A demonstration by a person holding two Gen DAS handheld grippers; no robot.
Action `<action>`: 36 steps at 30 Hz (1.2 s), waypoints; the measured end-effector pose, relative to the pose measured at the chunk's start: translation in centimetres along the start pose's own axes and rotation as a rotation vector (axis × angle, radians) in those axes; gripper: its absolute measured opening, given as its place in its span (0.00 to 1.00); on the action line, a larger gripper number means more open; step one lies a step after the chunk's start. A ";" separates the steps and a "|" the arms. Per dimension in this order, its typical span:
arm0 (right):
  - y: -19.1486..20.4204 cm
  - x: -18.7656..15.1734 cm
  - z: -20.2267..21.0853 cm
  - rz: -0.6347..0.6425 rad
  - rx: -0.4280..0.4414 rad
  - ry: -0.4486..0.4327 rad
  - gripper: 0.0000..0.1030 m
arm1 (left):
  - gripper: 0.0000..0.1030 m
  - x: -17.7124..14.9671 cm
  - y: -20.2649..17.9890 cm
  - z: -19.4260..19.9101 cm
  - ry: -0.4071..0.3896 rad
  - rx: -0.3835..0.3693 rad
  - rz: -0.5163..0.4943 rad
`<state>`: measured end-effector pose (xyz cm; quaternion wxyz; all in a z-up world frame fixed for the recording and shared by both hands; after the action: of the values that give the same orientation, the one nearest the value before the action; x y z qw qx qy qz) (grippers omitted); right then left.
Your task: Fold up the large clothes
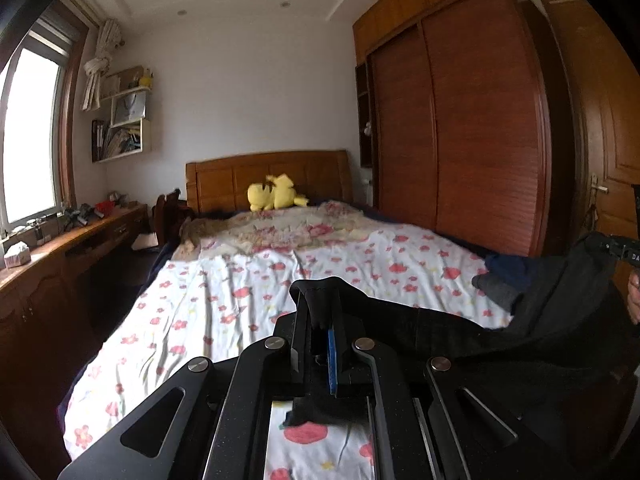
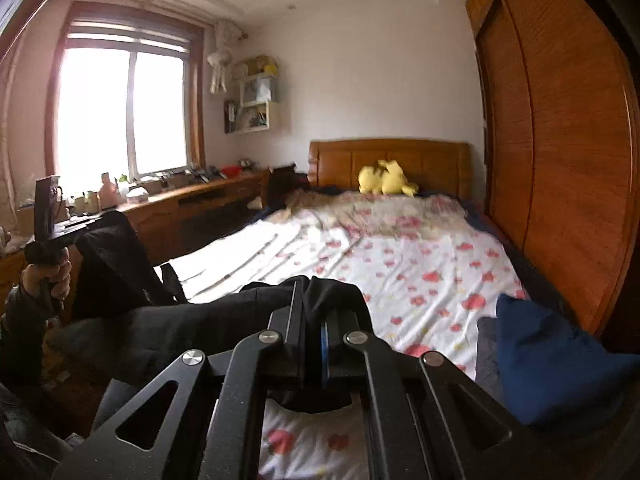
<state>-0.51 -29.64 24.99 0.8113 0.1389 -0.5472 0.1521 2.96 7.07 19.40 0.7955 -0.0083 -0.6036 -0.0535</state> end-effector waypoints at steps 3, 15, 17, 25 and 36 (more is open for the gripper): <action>-2.0 -2.0 -3.2 -0.028 -0.013 0.072 0.05 | 0.05 -1.9 0.2 -3.8 0.071 0.008 0.003; -10.8 -5.3 -19.4 -0.052 -0.080 0.216 0.05 | 0.05 -2.6 1.5 -17.0 0.213 0.099 0.011; -12.0 -5.2 -21.9 -0.066 -0.084 0.231 0.05 | 0.05 -1.6 0.7 -19.3 0.224 0.119 0.000; -16.8 -5.6 -30.6 -0.136 -0.109 0.290 0.05 | 0.06 -0.1 -0.9 -24.1 0.272 0.147 -0.014; -17.6 -8.3 -35.2 -0.167 -0.141 0.373 0.05 | 0.06 -1.3 -0.1 -29.2 0.332 0.143 -0.013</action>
<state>33.39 -32.75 3.47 0.9159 0.0961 -0.3837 0.0688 30.63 4.78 10.20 0.8824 0.0611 -0.4662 -0.0159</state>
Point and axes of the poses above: each gripper's, at about its wrist camera, not at the fingertips, and z roughly against the way its jaws point, y to its left, x to its top, the point moved 6 cm from there along -z, roughly the way its jaws point, and after that the axes turned 5 degrees about x, right-handed, at the moved point
